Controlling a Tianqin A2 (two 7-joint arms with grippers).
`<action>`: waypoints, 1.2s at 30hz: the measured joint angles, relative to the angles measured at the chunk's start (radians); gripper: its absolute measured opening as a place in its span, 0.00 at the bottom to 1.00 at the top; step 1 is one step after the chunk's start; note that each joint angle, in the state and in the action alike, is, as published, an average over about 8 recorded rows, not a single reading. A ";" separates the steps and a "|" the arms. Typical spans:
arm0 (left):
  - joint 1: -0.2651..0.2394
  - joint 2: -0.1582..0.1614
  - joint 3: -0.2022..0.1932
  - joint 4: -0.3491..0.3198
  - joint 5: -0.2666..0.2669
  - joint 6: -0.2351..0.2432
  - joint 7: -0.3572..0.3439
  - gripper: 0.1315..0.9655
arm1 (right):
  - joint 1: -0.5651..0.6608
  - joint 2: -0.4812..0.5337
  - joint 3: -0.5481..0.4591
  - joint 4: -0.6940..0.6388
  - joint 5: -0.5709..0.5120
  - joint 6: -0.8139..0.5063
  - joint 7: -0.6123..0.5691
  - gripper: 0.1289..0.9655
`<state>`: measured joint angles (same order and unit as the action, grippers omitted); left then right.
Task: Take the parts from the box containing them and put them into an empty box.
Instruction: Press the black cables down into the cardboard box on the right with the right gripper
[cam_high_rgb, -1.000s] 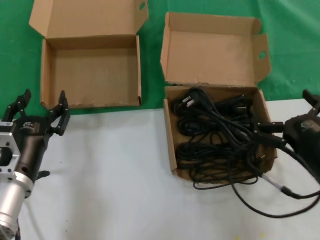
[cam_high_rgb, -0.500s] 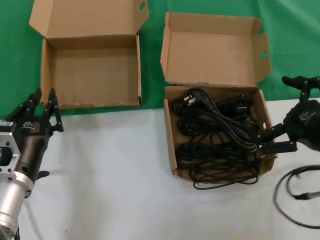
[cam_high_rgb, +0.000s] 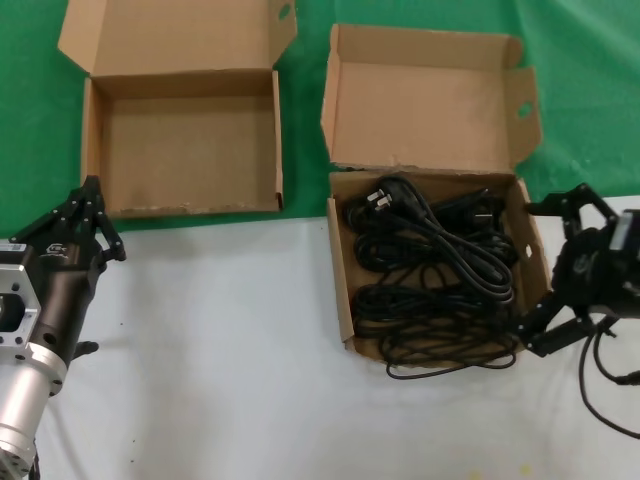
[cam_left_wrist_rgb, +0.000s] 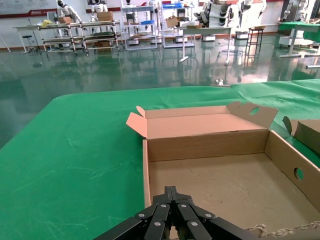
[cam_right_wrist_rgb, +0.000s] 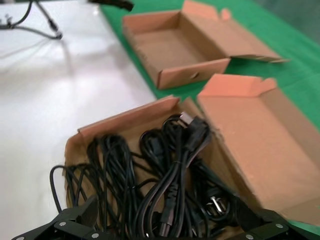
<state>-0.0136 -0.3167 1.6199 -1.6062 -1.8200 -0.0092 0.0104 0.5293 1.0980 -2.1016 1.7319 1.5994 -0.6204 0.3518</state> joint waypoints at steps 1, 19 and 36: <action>0.000 0.000 0.000 0.000 0.000 0.000 0.000 0.03 | 0.014 -0.016 -0.003 -0.011 -0.021 -0.025 0.002 1.00; 0.000 0.000 0.000 0.000 0.000 0.000 0.000 0.02 | 0.094 -0.230 0.025 -0.116 -0.227 -0.189 0.000 0.91; 0.000 0.000 0.000 0.000 0.000 0.000 0.000 0.02 | 0.122 -0.344 0.052 -0.184 -0.322 -0.218 -0.038 0.52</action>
<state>-0.0136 -0.3167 1.6200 -1.6062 -1.8198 -0.0092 0.0101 0.6509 0.7535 -2.0495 1.5477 1.2776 -0.8389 0.3143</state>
